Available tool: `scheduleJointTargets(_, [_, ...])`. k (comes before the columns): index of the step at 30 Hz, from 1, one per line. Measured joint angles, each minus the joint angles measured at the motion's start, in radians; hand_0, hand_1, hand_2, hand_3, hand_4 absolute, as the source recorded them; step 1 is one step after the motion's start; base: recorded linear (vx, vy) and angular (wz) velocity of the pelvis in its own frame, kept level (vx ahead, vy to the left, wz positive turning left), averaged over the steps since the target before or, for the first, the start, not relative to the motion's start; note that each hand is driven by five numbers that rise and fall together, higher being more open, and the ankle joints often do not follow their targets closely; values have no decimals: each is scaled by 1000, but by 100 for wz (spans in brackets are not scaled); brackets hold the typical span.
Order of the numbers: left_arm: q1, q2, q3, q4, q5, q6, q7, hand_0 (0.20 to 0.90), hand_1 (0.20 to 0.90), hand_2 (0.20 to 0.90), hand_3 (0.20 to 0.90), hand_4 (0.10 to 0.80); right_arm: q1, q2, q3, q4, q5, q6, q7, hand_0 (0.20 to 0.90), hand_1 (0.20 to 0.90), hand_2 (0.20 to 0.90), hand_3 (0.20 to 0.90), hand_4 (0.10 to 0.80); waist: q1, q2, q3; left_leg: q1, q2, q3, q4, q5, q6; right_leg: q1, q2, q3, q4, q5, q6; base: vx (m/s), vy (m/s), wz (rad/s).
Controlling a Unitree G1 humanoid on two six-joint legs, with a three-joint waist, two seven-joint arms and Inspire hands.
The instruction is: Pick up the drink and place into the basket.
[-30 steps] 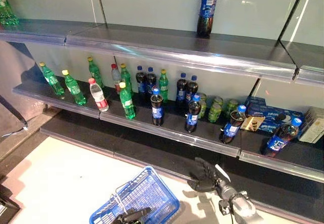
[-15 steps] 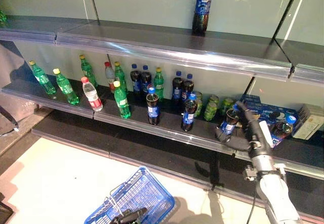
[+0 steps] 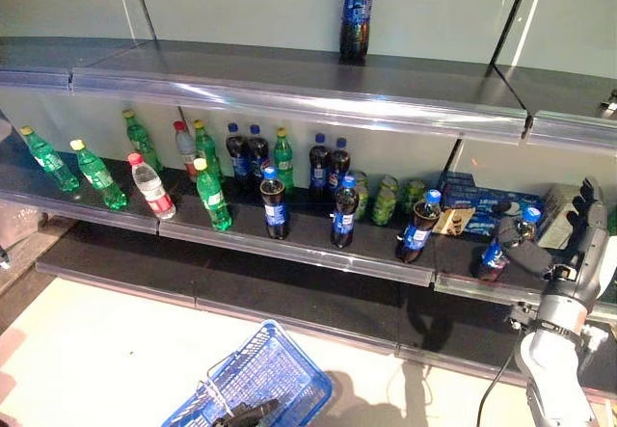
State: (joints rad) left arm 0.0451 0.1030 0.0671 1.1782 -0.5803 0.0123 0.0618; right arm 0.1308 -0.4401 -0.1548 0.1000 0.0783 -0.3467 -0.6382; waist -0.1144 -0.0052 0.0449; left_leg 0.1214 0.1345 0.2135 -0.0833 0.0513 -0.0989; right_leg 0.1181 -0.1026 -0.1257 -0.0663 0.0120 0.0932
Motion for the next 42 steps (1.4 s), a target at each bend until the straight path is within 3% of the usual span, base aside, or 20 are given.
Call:
scheduleJointTargets(8, [-6,-7,-17,-29,0,0,0,300,300,300,200,100,-1,36,-2,9,1,-4,-100,900,900,900,900,800,-2,19,54,3,0,11,1,0,0,-1,0,12,9,-3,0,52,0,-3])
scheduleJointTargets(12, [-41,-12,-70,-68,-2,-8,6,300,300,300,200,100,-50,34,-1,22,1,-17,-112,900,900,900,900,800,0,43,112,-72,-1,18,47,-5,6,-86,-8,28,56,-3,1,-227,18,-11])
scheduleJointTargets(17, [-150,-22,-163,-117,-25,-40,33,300,300,300,200,100,-212,-21,13,50,16,-33,-169,900,900,900,900,800,0,98,254,-229,-7,19,147,-5,23,-262,-24,55,171,-3,1,-214,10,-9])
scheduleJointTargets(21, [-210,-20,-209,-164,-46,-68,40,300,300,300,200,100,-338,-38,17,62,46,-37,-195,900,900,900,900,800,-1,116,354,-302,-7,24,194,-5,27,-365,-29,79,258,-19,-9,-58,-3,-9])
scheduleJointTargets(25, [-236,-19,-218,-186,-72,-67,40,300,300,300,200,100,-388,-58,27,79,80,-39,-197,900,900,900,900,800,-1,125,392,-330,-6,24,212,-4,28,-409,-32,84,305,-37,-13,-28,-21,-1])
scheduleJointTargets(31, [-242,-19,-235,-220,-112,-66,41,300,300,300,200,100,-457,-133,29,108,84,-41,-199,900,900,900,900,800,1,169,426,-369,-6,24,224,-4,27,-458,-33,89,333,-43,-15,-23,-31,-2])
scheduleJointTargets(37, [-244,-19,-242,-235,-115,-65,41,300,300,300,200,100,-537,-174,28,188,168,-35,-200,900,900,900,900,800,10,183,438,-371,-6,24,224,-2,25,-473,-30,102,346,-48,-16,1,-39,-5])
scheduleJointTargets(42, [-244,-19,-252,-248,-115,-56,39,300,300,300,200,100,-594,-258,28,209,237,-9,-148,900,900,900,900,800,10,196,444,-370,-5,23,225,-2,24,-473,-30,102,348,-47,-17,15,-43,0])
